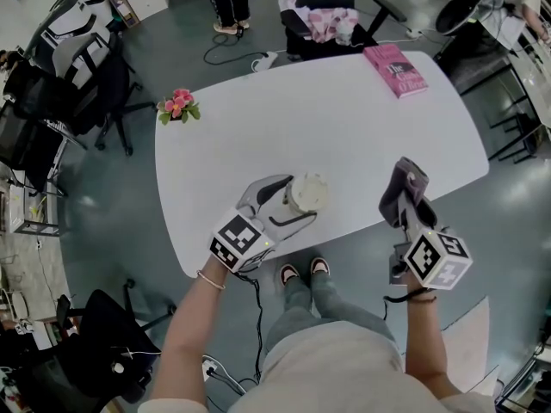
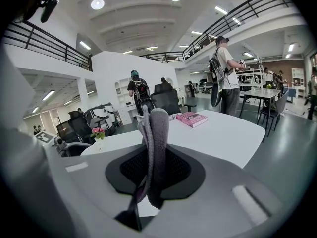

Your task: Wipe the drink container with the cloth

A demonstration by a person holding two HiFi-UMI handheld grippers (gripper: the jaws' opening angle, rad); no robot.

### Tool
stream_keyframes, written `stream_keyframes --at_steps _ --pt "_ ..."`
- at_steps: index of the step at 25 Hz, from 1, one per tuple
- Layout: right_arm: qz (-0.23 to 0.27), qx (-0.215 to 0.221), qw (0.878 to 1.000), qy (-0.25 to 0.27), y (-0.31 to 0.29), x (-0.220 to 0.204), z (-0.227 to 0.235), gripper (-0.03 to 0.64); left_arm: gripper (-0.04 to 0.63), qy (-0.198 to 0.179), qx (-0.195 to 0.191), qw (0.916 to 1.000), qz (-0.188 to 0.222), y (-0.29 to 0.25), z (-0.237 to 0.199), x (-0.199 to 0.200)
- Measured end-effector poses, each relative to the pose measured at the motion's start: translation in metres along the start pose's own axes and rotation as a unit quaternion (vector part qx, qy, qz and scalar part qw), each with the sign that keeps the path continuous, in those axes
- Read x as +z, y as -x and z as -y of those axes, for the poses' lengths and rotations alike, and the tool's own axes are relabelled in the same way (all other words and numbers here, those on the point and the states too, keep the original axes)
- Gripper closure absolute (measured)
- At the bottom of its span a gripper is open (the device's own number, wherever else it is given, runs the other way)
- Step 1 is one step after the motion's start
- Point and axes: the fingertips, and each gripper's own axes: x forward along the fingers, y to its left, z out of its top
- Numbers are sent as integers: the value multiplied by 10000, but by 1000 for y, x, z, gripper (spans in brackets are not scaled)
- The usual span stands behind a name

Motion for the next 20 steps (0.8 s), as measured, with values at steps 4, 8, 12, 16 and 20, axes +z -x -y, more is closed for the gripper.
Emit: stream_keyframes --at_steps 4,8,12,16,20 --pt "-5 169 9998 81 2 3 -7 549 242 12 13 10000 -32 0 1 -2" --pt "-30 319 9993 216 5 10 -14 549 244 6 21 10000 -18 -1 1 -2" --pt "-77 580 9973 435 7 16 -26 549 244 13 34 10000 23 -1 1 -2" --pt "-123 861 9935 730 8 22 -42 549 244 23 31 10000 44 -1 0 -3" --pt "-169 1059 9905 866 8 27 -55 549 244 24 37 10000 58 -1 1 -2"
